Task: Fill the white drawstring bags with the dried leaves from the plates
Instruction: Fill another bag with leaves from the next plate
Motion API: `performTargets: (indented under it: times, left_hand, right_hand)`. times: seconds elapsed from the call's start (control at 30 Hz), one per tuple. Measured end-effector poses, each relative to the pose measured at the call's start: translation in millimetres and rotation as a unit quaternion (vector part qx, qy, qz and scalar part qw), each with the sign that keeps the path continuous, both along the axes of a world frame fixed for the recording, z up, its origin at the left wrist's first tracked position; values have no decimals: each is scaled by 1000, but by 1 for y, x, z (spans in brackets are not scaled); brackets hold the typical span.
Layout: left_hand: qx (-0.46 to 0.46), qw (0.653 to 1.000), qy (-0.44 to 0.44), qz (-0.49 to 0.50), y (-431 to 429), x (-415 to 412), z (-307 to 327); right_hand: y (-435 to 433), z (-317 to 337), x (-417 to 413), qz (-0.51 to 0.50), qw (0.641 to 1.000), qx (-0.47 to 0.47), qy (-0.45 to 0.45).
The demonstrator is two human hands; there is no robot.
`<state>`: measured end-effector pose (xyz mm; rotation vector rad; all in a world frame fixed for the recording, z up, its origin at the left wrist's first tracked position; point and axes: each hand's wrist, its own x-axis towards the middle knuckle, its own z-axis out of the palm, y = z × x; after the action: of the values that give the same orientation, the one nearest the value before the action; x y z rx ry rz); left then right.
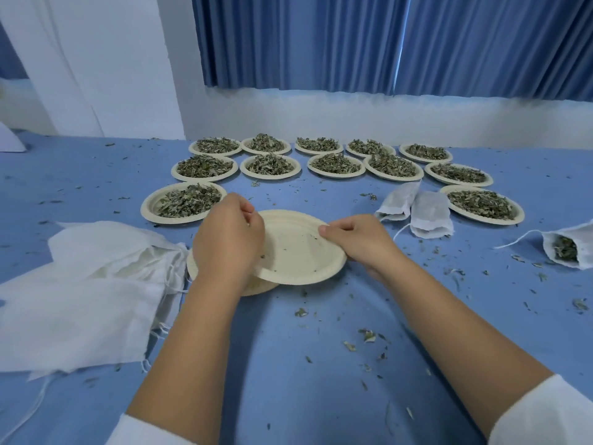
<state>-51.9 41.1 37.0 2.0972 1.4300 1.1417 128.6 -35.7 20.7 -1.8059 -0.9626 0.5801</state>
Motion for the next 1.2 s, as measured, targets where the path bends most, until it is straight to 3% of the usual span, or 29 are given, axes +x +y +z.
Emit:
performTargets:
  times: [0.13,0.23,0.37,0.47,0.67,0.87,1.0,1.2]
  left_hand:
    - [-81,992,95,14,23,-14,-5]
    - [-146,978,145,-18,33,-18,-9]
    - [-155,979,129,-27,38,-19,-10]
    - [-171,978,120,-30,41,-21,-10]
    - [-185,979,66,-55,42,-28,-9]
    - [-146,987,31,-61,42,-27,-6]
    - [-151,985,33,-73,46,-26,-7]
    - [-146,984,15,-102,49,-22,-7]
  right_hand:
    - [31,-3,-28,-9,998,-10,-59]
    - [52,-8,-43,-5,988,-32,-153]
    - [66,-15,-53,15,945,-116,-306]
    - [74,-13,-57,21,920,-142,-364]
    - [121,14,-70,72,944,-124,-298]
    - [180,25,-94,122,944,-183,-246]
    - [199,23,-103,114,948,-191,-226]
    - [214,14,-102,63,976,-167,-123]
